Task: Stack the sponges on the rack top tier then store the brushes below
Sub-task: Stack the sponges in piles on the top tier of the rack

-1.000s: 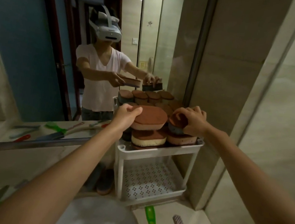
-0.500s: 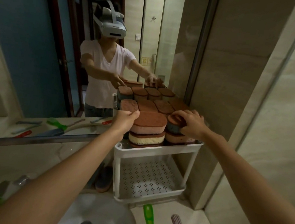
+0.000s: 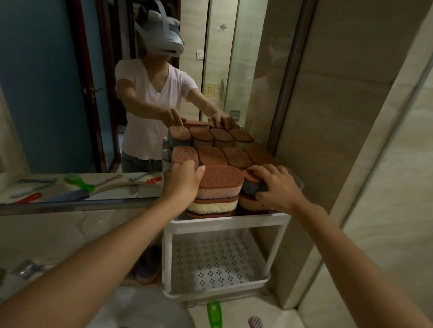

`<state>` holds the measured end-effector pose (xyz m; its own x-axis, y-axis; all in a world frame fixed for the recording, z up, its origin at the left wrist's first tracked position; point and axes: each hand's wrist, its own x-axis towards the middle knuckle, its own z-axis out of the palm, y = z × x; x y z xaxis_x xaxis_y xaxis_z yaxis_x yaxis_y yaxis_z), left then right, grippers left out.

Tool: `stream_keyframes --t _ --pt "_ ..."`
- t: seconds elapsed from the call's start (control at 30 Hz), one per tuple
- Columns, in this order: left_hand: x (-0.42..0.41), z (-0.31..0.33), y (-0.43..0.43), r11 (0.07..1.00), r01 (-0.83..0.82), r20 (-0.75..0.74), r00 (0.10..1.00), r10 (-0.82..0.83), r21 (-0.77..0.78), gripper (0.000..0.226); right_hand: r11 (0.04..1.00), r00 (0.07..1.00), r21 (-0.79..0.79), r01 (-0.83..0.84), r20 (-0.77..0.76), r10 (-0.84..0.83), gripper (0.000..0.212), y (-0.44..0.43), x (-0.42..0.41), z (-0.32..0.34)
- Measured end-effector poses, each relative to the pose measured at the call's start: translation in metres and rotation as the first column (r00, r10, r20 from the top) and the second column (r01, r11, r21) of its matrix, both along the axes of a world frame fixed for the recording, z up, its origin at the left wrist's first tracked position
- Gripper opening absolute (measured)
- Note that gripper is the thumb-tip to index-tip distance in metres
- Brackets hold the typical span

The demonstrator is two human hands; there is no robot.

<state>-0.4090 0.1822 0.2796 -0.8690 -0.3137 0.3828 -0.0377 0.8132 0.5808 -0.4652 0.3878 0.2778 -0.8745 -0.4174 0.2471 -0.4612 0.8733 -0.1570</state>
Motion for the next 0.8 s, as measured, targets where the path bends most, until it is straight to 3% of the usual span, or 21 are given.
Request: stream_keyframes --t 0.1,0.17,0.27,0.37,0.53,0.8 --pt "0.003 -0.001 0.002 0.936 -0.043 -0.094 0.995 0.011 -0.350 0.031 0.999 1.000 -0.033 -0.011 -0.029 0.010 0.065 0.000 0.005 0.000" --pt "0.005 -0.002 0.005 0.841 0.006 -0.171 0.978 -0.117 -0.542 0.032 0.998 0.999 -0.055 -0.015 -0.046 0.012 0.063 0.000 0.007 0.000" --pt "0.007 -0.008 0.017 0.698 0.185 -0.070 0.945 -0.320 -0.692 0.043 0.998 0.996 -0.058 -0.011 -0.084 0.006 0.060 -0.001 0.012 -0.004" --pt "0.006 -0.019 0.022 0.618 0.287 0.150 0.953 -0.264 -0.732 0.065 0.995 0.992 -0.100 0.009 -0.123 -0.022 0.058 -0.002 0.016 -0.010" --pt "0.004 -0.015 0.019 0.684 0.293 0.103 0.947 -0.305 -0.668 0.065 0.990 0.985 -0.137 0.013 -0.168 -0.036 0.057 -0.006 0.018 -0.015" --pt "-0.007 0.009 0.025 0.743 0.372 0.254 0.927 -0.274 -0.556 0.076 0.985 0.985 -0.168 0.028 -0.163 -0.056 0.059 -0.009 0.021 -0.018"
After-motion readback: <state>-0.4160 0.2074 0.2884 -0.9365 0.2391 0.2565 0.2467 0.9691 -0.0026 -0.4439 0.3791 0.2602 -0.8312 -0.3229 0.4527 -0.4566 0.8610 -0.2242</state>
